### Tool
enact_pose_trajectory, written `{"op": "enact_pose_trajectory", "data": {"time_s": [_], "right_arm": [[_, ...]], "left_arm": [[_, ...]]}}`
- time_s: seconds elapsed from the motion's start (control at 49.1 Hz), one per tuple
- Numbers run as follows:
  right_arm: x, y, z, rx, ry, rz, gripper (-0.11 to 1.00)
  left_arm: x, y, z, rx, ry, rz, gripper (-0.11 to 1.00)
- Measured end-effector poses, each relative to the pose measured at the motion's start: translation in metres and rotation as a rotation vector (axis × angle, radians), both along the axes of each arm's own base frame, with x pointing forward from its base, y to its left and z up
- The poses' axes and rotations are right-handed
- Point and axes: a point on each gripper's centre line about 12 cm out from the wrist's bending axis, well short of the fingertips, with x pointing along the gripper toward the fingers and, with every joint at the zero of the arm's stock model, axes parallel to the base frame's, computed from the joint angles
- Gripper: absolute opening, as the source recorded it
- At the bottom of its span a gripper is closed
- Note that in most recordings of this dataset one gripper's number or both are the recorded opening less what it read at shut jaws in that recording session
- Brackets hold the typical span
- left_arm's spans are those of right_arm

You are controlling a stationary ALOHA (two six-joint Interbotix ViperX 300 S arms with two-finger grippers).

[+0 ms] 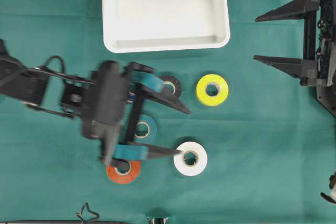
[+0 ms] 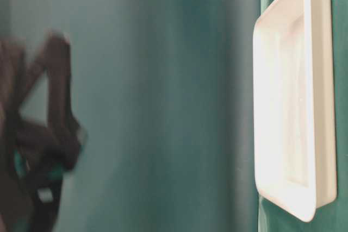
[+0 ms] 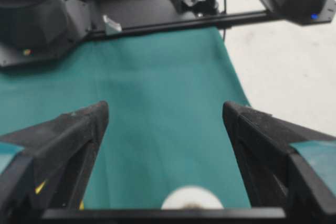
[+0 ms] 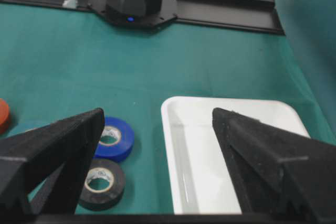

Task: Pick up the tape from a random location and place it into the white case.
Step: 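Move the left gripper over the white tape roll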

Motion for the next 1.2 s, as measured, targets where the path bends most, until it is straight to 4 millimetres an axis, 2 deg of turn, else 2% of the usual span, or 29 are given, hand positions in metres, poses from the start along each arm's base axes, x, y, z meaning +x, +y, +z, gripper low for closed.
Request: {"op": "enact_pose_trajectory", "data": {"time_s": [0.285,0.448,0.712,0.875,1.079,1.201], "right_arm": [[0.0,0.001,0.0,-0.005,0.0,0.007,0.93],[0.001,0.004,0.0,-0.006,-0.001,0.018,0.93],[0.001,0.004,0.001,-0.006,-0.003,0.02,0.93],[0.001,0.004,0.002,-0.008,-0.009,0.021,0.93],[0.001,0.004,0.002,-0.008,-0.007,0.021,0.93],[0.001,0.004,0.003,-0.009,-0.009,0.022,0.93]], "left_arm": [[0.043,-0.011,0.003,0.059,-0.01,-0.013,1.0],[0.054,-0.012,0.001,0.062,0.0,-0.009,1.0],[0.058,-0.009,-0.003,0.067,0.04,-0.002,1.0],[0.067,-0.013,-0.009,0.088,0.141,-0.01,1.0],[0.084,-0.022,-0.019,0.147,0.369,-0.026,1.0],[0.092,-0.024,-0.019,0.179,0.513,-0.03,1.0]]}}
